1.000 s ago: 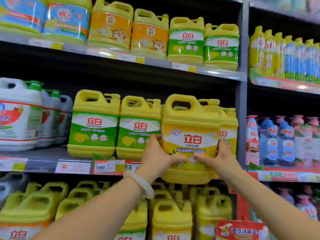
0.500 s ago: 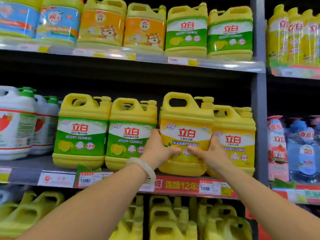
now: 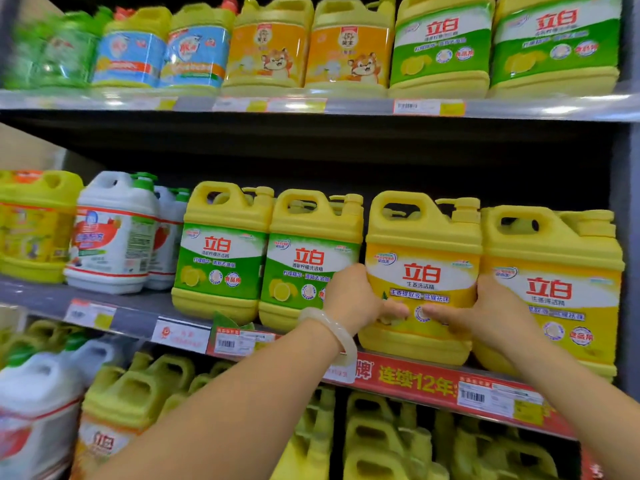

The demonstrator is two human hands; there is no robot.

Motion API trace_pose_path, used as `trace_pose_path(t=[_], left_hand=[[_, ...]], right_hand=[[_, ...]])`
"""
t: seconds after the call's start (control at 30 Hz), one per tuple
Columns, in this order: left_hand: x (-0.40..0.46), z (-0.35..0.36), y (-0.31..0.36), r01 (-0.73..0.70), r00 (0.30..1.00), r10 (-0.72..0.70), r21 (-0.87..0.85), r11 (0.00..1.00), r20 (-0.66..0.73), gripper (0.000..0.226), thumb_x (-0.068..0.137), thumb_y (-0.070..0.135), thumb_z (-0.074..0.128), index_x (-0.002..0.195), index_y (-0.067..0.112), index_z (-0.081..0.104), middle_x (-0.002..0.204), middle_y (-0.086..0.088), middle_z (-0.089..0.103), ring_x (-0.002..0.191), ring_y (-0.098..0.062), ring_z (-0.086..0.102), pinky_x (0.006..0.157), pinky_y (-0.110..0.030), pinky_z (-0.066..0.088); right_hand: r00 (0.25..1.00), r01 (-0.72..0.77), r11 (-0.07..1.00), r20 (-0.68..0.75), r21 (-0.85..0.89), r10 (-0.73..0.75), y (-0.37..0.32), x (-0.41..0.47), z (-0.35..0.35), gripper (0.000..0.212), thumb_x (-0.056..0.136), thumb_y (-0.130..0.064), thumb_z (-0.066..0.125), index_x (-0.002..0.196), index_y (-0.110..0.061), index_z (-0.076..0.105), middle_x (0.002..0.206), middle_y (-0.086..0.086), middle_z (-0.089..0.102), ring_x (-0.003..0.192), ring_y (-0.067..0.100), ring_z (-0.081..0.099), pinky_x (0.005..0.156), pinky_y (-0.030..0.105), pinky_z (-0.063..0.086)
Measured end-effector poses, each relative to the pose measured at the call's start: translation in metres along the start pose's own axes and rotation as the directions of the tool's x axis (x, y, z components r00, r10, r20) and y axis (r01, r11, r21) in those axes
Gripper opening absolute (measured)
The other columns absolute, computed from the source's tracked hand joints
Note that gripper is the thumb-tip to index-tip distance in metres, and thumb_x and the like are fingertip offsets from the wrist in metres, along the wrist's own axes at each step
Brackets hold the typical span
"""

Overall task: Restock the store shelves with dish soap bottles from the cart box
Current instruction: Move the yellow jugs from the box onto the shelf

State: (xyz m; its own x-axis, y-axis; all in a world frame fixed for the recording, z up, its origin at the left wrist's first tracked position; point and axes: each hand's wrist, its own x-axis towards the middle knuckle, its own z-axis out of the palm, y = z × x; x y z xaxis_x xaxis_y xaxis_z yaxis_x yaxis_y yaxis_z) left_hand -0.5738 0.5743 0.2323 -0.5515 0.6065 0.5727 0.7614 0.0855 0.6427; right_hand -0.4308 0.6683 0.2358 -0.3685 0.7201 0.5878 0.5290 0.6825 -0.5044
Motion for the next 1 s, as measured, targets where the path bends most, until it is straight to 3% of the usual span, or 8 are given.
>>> trace_pose_path(t=[0.07,0.13,0.2,0.3,0.43,0.6,0.73,1.0], left_hand=[[0.000,-0.002,0.003,0.022,1.000,-0.021,0.134,0.991,-0.008,0.066,0.061,0.052,0.081,0.108,0.011,0.059,0.104,-0.002,0.067,0.096,-0.020,0.064,0.083,-0.036,0.055],[-0.001,-0.003,0.005,0.045,0.999,-0.039,0.238,0.970,-0.029,0.066,0.064,0.057,0.076,0.106,0.009,0.060,0.100,-0.003,0.067,0.090,-0.020,0.064,0.074,-0.031,0.054],[-0.007,0.000,0.007,0.054,0.997,-0.039,0.259,0.964,-0.063,0.064,0.069,0.054,0.074,0.107,0.006,0.057,0.088,0.000,0.062,0.080,-0.018,0.057,0.066,-0.028,0.048],[-0.017,0.008,0.008,0.061,0.993,-0.041,0.174,0.983,-0.115,0.065,0.076,0.038,0.074,0.121,0.005,0.040,0.076,0.003,0.047,0.077,-0.018,0.049,0.063,-0.028,0.040],[-0.021,0.017,0.003,0.009,0.991,0.014,0.173,0.985,-0.130,0.081,0.079,0.032,0.072,0.139,0.016,0.021,0.104,-0.009,0.056,0.092,-0.026,0.059,0.072,-0.033,0.046],[-0.020,0.025,-0.005,-0.108,0.990,0.134,0.356,0.928,-0.048,0.097,0.085,0.029,0.067,0.148,0.036,-0.006,0.128,-0.014,0.044,0.107,-0.029,0.056,0.084,-0.034,0.046],[-0.018,0.030,-0.016,-0.151,0.988,0.155,0.413,0.898,0.025,0.093,0.089,0.018,0.063,0.149,0.034,-0.005,0.147,-0.020,0.027,0.125,-0.032,0.046,0.096,-0.035,0.042],[-0.016,0.036,-0.027,-0.184,0.980,0.198,0.446,0.876,0.015,0.075,0.096,0.019,0.051,0.150,0.032,0.002,0.146,-0.017,0.029,0.125,-0.030,0.044,0.096,-0.036,0.043]], right_hand=[[0.999,0.013,0.991,-0.028,-0.134,-0.017,-0.003,-0.001,0.004,0.103,0.035,-0.089,0.050,0.102,-0.011,0.053,0.095,0.008,0.067,0.090,0.030,0.063,0.080,0.047,0.053],[0.998,0.028,0.974,-0.040,-0.224,-0.038,-0.005,-0.004,0.007,0.106,0.030,-0.093,0.033,0.093,-0.011,0.052,0.080,0.008,0.065,0.078,0.030,0.063,0.075,0.047,0.055],[0.999,0.008,0.974,-0.036,-0.227,-0.017,-0.006,-0.007,0.007,0.097,0.043,-0.089,0.042,0.096,-0.009,0.052,0.081,0.009,0.065,0.078,0.030,0.063,0.075,0.046,0.055],[0.999,-0.017,0.976,-0.035,-0.215,0.010,-0.008,-0.010,0.006,0.086,0.063,-0.068,0.068,0.117,-0.004,0.047,0.105,0.012,0.066,0.098,0.032,0.062,0.082,0.038,0.050],[0.999,-0.033,0.956,-0.046,-0.292,0.020,-0.011,-0.014,0.012,0.088,0.072,-0.047,0.074,0.130,0.000,0.028,0.120,0.015,0.061,0.111,0.032,0.058,0.071,0.034,0.036],[0.998,-0.036,0.949,-0.052,-0.313,0.021,-0.009,-0.002,0.021,0.088,0.074,-0.047,0.073,0.132,-0.002,0.024,0.113,0.014,0.063,0.102,0.031,0.061,0.069,0.035,0.042],[0.998,-0.029,0.954,-0.062,-0.299,0.011,-0.009,0.001,0.028,0.082,0.078,-0.045,0.070,0.131,-0.003,0.025,0.114,0.014,0.062,0.104,0.031,0.061,0.071,0.035,0.043],[0.996,-0.045,0.953,-0.081,-0.301,0.021,-0.002,0.004,0.034,0.072,0.083,-0.043,0.066,0.130,-0.005,0.028,0.117,0.014,0.060,0.106,0.031,0.060,0.072,0.034,0.042]])
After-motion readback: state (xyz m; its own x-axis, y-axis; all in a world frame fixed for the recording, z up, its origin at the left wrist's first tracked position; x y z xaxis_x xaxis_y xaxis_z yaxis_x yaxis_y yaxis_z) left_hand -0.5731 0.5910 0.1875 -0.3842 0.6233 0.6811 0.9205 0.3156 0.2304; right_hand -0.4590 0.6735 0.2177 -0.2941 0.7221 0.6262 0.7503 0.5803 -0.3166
